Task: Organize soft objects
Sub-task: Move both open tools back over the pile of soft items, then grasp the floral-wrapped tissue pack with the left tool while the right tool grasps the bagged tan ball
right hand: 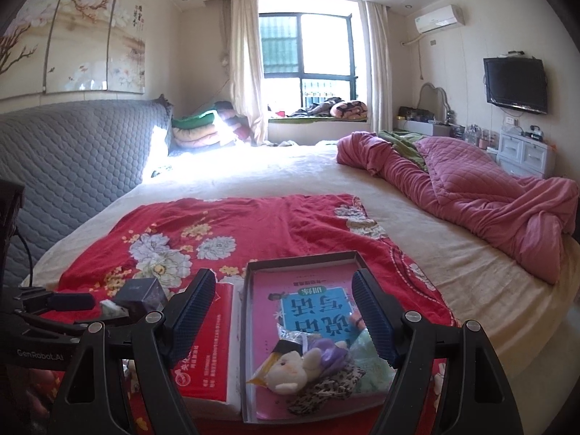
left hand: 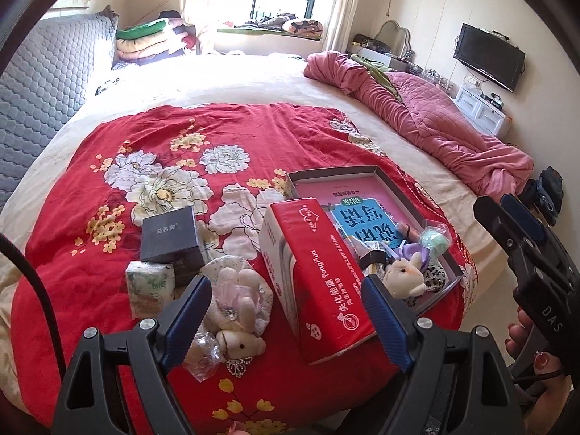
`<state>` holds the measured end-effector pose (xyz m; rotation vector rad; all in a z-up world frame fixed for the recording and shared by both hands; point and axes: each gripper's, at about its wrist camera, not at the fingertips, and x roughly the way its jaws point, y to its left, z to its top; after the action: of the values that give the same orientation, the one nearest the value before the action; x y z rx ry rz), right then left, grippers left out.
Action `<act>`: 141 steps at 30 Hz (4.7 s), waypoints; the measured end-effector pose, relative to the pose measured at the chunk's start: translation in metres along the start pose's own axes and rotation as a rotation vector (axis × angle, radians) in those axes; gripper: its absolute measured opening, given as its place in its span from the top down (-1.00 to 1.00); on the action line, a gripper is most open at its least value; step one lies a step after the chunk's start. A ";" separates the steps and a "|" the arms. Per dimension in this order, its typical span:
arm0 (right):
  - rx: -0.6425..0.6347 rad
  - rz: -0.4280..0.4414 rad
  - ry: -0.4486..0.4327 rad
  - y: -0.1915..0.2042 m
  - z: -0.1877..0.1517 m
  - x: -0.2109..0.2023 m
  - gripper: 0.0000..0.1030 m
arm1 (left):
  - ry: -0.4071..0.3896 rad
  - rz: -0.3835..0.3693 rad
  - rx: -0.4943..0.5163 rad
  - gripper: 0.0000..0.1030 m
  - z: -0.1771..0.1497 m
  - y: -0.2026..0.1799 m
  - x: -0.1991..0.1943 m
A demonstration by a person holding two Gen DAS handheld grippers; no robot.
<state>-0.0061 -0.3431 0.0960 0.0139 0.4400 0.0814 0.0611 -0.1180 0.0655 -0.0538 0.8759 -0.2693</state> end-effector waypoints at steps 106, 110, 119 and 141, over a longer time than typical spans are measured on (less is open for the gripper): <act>-0.853 0.342 0.298 0.272 -0.147 0.139 -0.13 | 0.110 0.012 -0.125 -0.63 -0.042 0.169 0.090; -0.849 0.347 0.287 0.273 -0.145 0.143 -0.04 | 0.120 0.023 -0.113 -0.63 -0.042 0.169 0.099; -0.844 0.351 0.267 0.269 -0.143 0.140 -0.04 | 0.141 -0.007 -0.142 -0.63 -0.041 0.178 0.115; -0.717 0.385 0.205 0.241 -0.127 0.130 -0.04 | 0.045 -0.027 -0.209 0.17 -0.043 0.194 0.073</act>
<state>0.0383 -0.0926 -0.0669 -0.6211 0.5888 0.6199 0.1133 0.0531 -0.0469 -0.2550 0.9461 -0.2038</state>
